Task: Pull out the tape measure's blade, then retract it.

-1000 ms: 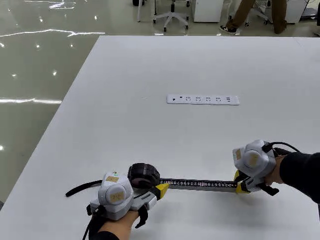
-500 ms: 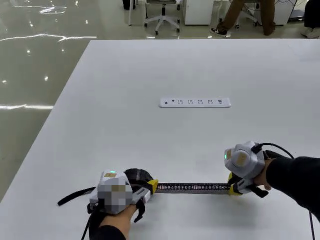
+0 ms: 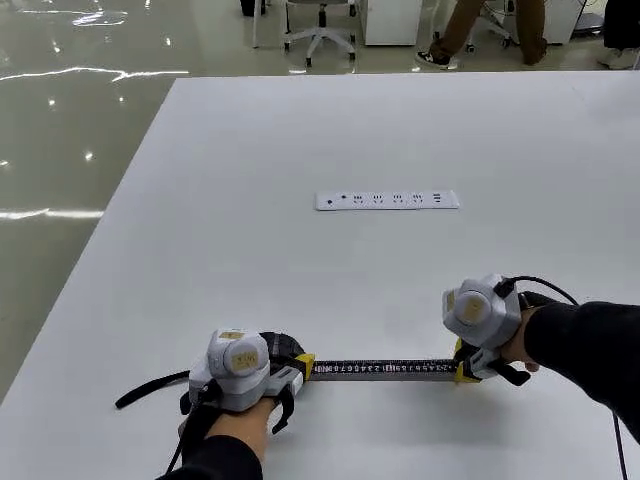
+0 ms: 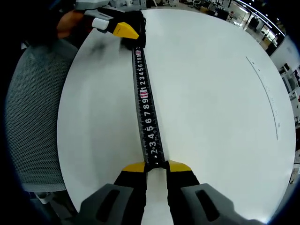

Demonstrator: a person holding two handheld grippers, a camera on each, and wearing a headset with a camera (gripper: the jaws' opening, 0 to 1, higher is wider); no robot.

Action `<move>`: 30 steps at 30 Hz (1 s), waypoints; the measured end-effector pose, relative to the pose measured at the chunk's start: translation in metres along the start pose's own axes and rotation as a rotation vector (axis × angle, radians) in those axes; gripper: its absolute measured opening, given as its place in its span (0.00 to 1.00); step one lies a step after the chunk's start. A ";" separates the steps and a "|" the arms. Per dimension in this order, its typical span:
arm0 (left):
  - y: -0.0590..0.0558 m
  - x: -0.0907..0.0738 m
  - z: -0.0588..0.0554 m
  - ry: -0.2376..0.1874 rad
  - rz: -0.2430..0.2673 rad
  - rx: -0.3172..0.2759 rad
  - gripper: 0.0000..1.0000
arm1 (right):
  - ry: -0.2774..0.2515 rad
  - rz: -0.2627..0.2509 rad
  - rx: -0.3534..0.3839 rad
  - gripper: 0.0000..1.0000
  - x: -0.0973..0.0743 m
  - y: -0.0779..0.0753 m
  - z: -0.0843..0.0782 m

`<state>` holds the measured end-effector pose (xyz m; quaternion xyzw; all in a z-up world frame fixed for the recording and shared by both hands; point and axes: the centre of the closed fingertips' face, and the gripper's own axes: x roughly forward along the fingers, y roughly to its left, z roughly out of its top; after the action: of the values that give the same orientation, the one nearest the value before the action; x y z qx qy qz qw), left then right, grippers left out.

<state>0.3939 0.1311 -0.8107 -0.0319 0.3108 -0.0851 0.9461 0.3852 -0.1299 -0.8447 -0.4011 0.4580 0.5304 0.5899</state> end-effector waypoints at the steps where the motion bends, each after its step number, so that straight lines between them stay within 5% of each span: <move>1: 0.000 0.000 0.000 -0.001 0.000 -0.004 0.61 | 0.000 -0.003 0.001 0.11 0.000 0.000 0.000; 30: 0.000 0.001 -0.002 0.013 -0.024 -0.032 0.62 | -0.041 -0.014 -0.005 0.11 0.002 0.003 0.010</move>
<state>0.3939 0.1305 -0.8127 -0.0502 0.3179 -0.0916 0.9424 0.3833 -0.1193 -0.8439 -0.3949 0.4419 0.5355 0.6017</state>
